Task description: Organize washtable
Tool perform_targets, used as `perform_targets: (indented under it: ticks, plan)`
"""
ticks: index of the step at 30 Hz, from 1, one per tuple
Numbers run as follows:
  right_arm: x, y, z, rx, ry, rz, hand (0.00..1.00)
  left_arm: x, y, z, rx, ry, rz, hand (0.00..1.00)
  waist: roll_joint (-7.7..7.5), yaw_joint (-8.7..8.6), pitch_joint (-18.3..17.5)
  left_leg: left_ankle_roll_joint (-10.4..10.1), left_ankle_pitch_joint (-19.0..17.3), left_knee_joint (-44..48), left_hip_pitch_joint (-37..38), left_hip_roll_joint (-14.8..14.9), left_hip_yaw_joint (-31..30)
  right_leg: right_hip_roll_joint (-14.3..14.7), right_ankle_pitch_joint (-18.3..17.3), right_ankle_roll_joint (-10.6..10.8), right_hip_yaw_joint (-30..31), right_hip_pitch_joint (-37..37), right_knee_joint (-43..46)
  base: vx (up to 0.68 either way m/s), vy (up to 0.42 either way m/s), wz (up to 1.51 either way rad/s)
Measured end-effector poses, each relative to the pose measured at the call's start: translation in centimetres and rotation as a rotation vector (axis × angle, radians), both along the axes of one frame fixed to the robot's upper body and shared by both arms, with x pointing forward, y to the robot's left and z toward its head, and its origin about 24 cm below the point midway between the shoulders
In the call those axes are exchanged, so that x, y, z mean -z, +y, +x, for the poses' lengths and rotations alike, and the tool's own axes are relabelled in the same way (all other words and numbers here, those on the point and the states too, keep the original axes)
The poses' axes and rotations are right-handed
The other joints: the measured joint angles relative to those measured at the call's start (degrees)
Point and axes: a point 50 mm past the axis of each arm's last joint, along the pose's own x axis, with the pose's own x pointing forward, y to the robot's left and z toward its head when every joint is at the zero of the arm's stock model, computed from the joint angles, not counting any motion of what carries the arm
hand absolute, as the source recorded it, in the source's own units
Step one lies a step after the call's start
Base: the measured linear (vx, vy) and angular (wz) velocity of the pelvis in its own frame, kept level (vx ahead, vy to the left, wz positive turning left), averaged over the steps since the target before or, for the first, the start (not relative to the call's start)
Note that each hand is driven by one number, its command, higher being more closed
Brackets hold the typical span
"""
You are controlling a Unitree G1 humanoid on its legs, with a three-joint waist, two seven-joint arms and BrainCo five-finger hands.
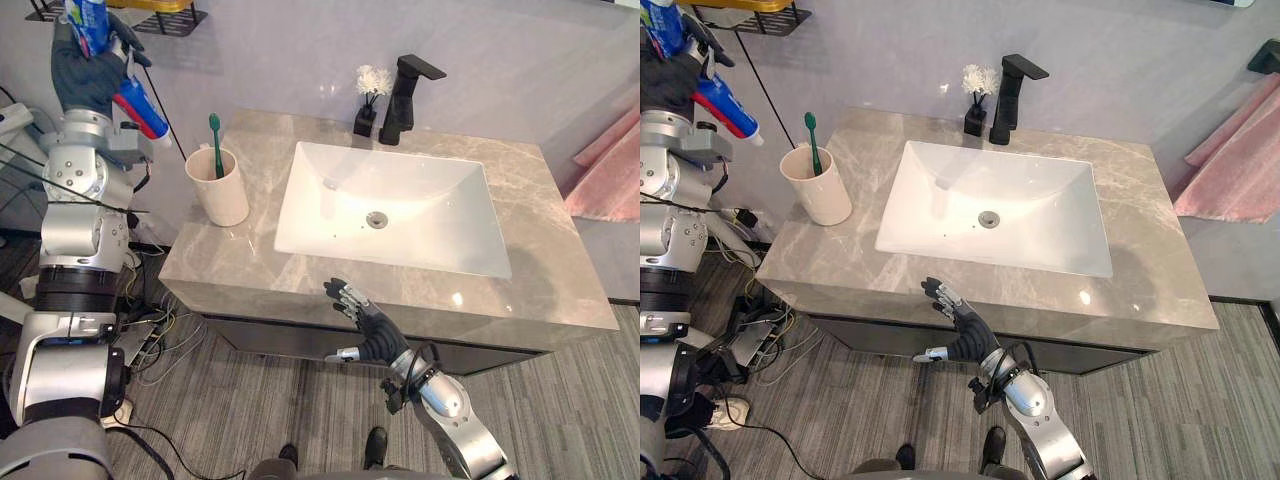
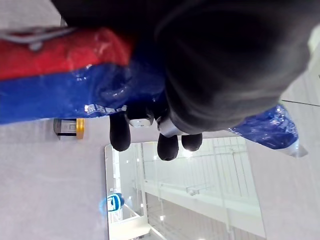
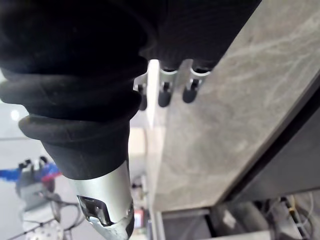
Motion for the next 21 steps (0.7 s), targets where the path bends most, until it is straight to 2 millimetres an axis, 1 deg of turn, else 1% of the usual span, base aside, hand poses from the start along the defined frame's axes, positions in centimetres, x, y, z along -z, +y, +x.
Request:
perform_targets:
  ticks: [2,6,8,10,15,17,20,21]
  plan:
    - [0.0,0.0,-0.1,-0.004,-0.003,-0.002,0.0,-0.3,0.0,0.0,-0.008,-0.011,-0.009,1.0,-0.49,-0.05,0.24,0.18,0.16,0.0,-0.03,-0.29,-0.16,-0.25,0.04,-0.04,0.01,0.03,-0.01,-0.04,0.02,0.03]
    - [0.3,0.2,-0.4,-0.023,0.007,-0.012,0.0,-0.3,0.1,0.0,-0.015,-0.01,-0.015,1.0,-0.79,0.05,0.5,0.35,0.39,0.0,-0.14,-0.59,-0.17,-0.59,0.15,-0.11,0.06,-0.06,-0.01,-0.03,0.024,0.02]
    - [0.4,0.6,-0.7,-0.042,0.015,-0.01,0.0,-0.4,0.1,0.0,-0.016,-0.012,-0.016,1.0,-1.51,0.04,1.08,0.29,0.54,0.0,-0.24,-0.58,-0.16,-0.94,0.17,-0.15,0.07,-0.17,-0.01,-0.03,0.016,0.0]
    - [0.5,0.5,-0.7,-0.038,0.018,-0.012,0.0,-0.4,0.1,0.0,-0.017,-0.012,-0.016,1.0,-1.92,0.0,1.24,0.22,0.7,0.01,-0.73,-0.57,-0.11,-0.95,0.31,-0.33,0.06,-0.7,-0.01,-0.03,0.011,-0.01]
    - [0.5,0.3,-0.6,-0.034,0.017,-0.019,0.0,-0.5,0.2,0.0,-0.028,-0.017,-0.028,1.0,-2.02,-0.33,1.68,0.21,0.87,0.04,-1.16,-0.56,0.0,-0.92,0.65,-0.29,0.09,-1.23,-0.01,0.0,0.0,0.0]
    - [0.5,0.3,-0.6,-0.034,0.017,-0.018,0.0,-0.8,0.1,0.0,-0.025,-0.027,-0.028,1.0,-2.04,-0.38,1.7,0.21,0.87,0.04,-1.16,-0.57,0.03,-0.92,0.75,-0.15,0.12,-1.25,-0.01,0.0,0.0,0.0]
    - [0.5,0.3,-0.6,-0.036,0.017,-0.017,0.0,-2.0,-0.3,-0.1,-0.014,-0.066,-0.03,1.0,-2.45,-0.34,2.03,0.21,0.87,0.06,-1.16,-0.6,0.06,-0.97,0.76,-0.16,0.14,-1.25,-0.01,0.0,0.0,0.0]
    - [0.5,0.3,-0.6,-0.036,0.017,-0.017,0.0,-2.2,-0.3,-0.1,-0.013,-0.073,-0.03,1.0,-2.49,-0.36,2.05,0.21,0.87,0.06,-1.16,-0.6,0.07,-0.98,0.76,-0.16,0.14,-1.25,-0.01,0.0,0.0,0.0]
